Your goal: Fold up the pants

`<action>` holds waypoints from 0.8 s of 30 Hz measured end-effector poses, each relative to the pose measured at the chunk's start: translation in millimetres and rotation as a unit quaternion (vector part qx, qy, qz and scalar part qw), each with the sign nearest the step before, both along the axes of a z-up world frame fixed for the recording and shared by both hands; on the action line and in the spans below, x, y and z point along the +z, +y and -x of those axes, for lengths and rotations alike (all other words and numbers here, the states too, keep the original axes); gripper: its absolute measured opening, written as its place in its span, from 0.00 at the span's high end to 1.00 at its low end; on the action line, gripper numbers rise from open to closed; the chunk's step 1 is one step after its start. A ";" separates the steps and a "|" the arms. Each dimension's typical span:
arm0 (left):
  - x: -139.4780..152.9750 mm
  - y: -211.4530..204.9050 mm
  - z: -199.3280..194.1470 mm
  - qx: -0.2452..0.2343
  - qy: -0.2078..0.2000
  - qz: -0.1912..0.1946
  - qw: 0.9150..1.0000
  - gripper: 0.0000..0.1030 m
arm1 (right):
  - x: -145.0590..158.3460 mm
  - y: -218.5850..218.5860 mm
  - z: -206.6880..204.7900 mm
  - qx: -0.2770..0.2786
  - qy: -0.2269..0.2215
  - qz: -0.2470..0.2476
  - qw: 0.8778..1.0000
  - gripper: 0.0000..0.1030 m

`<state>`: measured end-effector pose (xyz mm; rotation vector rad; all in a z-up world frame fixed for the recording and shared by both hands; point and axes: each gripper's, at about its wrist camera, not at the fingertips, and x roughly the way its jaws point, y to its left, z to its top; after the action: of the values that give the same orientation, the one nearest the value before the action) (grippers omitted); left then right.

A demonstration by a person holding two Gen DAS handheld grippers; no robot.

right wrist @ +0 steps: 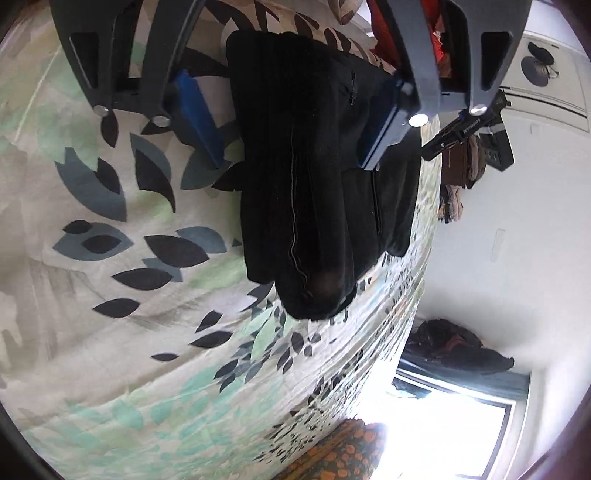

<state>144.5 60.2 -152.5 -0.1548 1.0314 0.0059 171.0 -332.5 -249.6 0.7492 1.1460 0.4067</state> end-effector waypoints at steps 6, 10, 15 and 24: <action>103.3 -31.3 49.5 0.000 -0.163 -0.145 0.976 0.15 | 112.1 -19.3 33.5 -0.019 -0.116 0.201 0.973 0.00; 131.1 -49.3 69.5 0.035 -0.190 -0.190 0.963 0.14 | 186.6 -4.7 65.0 -0.037 -0.184 0.325 0.927 0.00; 128.2 -61.8 92.8 0.062 -0.152 -0.173 0.971 0.14 | 225.9 30.8 106.8 -0.053 -0.229 0.395 0.888 0.00; 92.9 -81.6 110.8 0.015 -0.050 -0.141 0.989 0.14 | 162.1 105.2 157.8 0.017 -0.150 0.379 0.913 0.00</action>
<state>33.7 -21.3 -59.6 0.0860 0.9179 0.1691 13.1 -227.3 -87.5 -0.0209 0.9182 0.0730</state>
